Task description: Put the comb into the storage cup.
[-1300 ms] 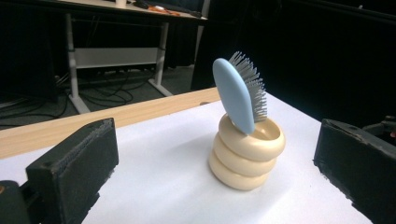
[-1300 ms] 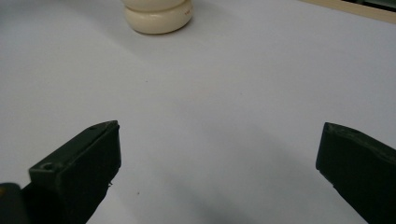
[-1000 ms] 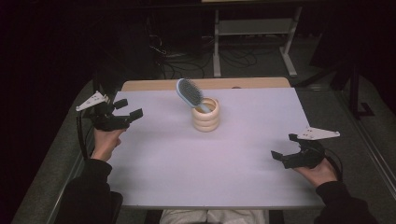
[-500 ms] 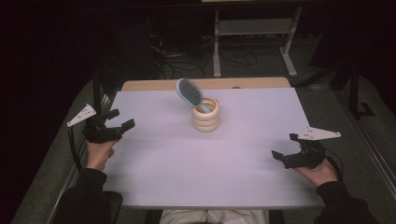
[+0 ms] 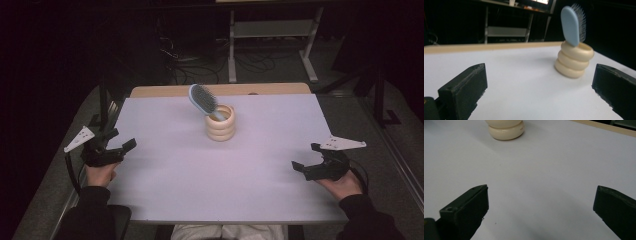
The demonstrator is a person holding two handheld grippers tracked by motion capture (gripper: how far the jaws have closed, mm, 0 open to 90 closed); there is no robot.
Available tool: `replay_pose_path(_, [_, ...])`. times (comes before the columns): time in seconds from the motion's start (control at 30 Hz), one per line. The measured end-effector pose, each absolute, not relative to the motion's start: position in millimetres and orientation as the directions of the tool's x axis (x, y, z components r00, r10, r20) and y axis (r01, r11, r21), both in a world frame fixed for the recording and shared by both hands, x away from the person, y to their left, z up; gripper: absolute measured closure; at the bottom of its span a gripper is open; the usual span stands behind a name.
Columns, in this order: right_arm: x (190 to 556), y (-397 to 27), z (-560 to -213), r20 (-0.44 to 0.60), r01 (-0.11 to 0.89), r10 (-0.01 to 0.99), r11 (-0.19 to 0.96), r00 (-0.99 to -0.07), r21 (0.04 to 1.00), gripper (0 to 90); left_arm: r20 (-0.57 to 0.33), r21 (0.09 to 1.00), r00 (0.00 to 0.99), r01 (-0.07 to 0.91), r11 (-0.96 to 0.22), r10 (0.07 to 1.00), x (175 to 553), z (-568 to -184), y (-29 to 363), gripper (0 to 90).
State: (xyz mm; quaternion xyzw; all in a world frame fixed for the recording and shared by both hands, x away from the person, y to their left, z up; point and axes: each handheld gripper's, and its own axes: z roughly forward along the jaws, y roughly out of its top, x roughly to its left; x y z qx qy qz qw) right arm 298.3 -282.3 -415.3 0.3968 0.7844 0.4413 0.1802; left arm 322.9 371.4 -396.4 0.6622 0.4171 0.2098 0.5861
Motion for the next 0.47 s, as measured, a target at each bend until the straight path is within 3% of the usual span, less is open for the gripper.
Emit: replay_pose_path(0.47, [295, -291, -416, 0.087, 0.481, 0.804, 0.261, -0.588, 0.837, 0.0, -0.168, 0.966, 0.581, 0.257, 0.016, 0.796, 310, -398, 372, 0.0])
